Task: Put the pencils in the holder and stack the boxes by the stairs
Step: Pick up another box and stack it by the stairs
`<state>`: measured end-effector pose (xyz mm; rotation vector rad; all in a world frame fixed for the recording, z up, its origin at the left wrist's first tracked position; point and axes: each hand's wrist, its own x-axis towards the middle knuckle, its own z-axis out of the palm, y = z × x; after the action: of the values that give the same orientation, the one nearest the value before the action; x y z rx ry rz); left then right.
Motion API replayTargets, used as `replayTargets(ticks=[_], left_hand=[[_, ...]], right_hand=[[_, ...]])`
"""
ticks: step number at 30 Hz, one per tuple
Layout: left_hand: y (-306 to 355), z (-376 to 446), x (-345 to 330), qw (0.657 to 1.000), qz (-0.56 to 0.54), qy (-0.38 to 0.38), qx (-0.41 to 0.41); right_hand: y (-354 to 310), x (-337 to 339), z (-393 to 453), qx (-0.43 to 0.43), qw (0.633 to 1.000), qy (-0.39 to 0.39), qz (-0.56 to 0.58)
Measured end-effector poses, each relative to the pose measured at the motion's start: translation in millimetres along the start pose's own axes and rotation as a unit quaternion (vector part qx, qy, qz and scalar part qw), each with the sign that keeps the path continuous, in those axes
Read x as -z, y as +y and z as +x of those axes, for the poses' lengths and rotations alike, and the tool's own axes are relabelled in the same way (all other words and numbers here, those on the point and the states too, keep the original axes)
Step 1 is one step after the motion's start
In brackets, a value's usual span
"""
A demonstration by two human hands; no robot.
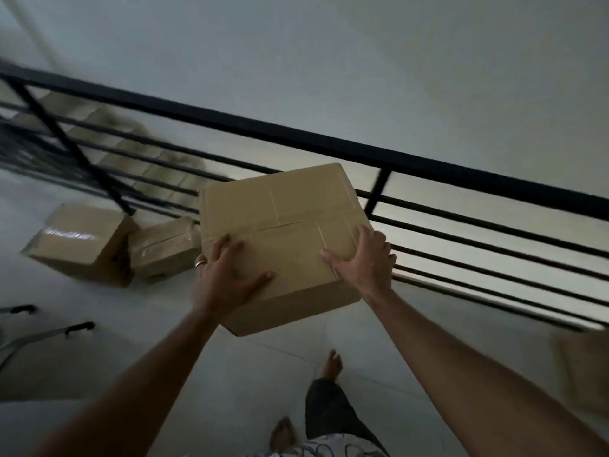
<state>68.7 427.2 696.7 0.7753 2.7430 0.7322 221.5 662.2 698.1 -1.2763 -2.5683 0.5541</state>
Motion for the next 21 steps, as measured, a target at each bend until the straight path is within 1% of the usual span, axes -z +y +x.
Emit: replayTargets(ticks=[3,4,6,8,12,15,19,21], left_hand=[[35.5,-8.6,-17.3,0.997,-0.012,-0.035,-0.062],[40.9,-10.0,-19.2,0.997,-0.017,-0.039,-0.071],[81.9,-17.1,-41.7,0.987,-0.013,-0.072,-0.141],[105.5,-21.1,-54.5,0.985,-0.009,-0.073,-0.157],[188.6,-50.1,-101.9,0.963,-0.007,-0.114,-0.244],[245.6,-81.1,-135.8,0.949,-0.009,-0.141,-0.283],[325.1,-146.9,-194.1,0.922,-0.019,-0.182,-0.342],[355.6,-178.8,-217.5,0.915,-0.026,-0.199,-0.35]], right_hand=[[45.9,29.7,-31.1,-0.05,0.998,0.038,-0.001],[52.7,32.5,-36.2,-0.058,0.997,0.043,-0.004],[94.2,58.2,-60.0,-0.115,0.99,0.082,-0.004],[117.7,72.5,-72.7,-0.136,0.986,0.096,-0.001],[201.1,113.7,-120.6,-0.224,0.962,0.157,-0.014],[261.7,138.4,-158.5,-0.278,0.945,0.169,-0.025],[354.6,181.8,-221.9,-0.348,0.919,0.183,-0.033],[392.0,200.4,-248.4,-0.366,0.912,0.181,-0.039]])
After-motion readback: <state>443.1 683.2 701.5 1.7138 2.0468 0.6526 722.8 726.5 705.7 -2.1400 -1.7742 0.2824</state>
